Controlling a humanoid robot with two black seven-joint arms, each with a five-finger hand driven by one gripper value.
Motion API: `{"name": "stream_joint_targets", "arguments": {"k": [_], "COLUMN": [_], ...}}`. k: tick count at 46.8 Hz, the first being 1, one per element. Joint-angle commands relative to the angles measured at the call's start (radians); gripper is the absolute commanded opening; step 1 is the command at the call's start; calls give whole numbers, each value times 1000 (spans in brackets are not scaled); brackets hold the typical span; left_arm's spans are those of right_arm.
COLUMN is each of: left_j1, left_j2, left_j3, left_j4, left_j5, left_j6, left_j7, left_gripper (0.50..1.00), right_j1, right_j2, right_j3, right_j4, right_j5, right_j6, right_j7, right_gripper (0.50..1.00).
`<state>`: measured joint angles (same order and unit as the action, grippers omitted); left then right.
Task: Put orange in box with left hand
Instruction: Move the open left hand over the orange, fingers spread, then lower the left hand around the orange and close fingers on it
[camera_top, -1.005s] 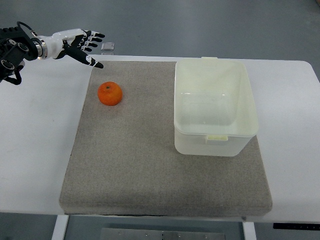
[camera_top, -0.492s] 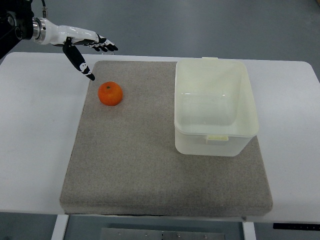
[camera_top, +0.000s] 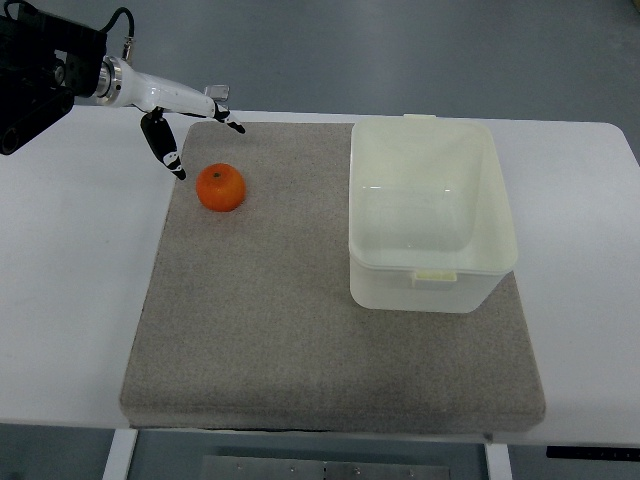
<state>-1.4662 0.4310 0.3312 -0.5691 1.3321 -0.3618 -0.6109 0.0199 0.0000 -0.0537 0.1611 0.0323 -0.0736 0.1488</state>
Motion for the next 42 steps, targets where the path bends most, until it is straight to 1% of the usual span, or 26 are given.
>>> {"name": "stream_joint_targets", "arguments": {"k": [1,5,13,24,42], "left_j1": [0,0,-3,0,18], "left_j2": [0,-1,-5,6,3], "left_j3": [-1,-3,-8,-3,-3], "left_j4": [-8,-11,-21,-113,-101], "left_j5": [58,96,91,91,91], "left_j6": [7,18,26,20,30], "left_j7": [0,0,0,0,0], "left_gripper": [994,994,994,994,994], "right_j1": [0,0,0,0,0], "right_j2": [0,0,0,0,0], "right_j3": [0,0,0,0,0], "right_j4": [0,0,0,0,0], "right_j5": [0,0,0,0,0], "right_j6": [0,0,0,0,0], "right_j7": [0,0,0,0,0], "right_gripper": [926,926,926,926,926]}}
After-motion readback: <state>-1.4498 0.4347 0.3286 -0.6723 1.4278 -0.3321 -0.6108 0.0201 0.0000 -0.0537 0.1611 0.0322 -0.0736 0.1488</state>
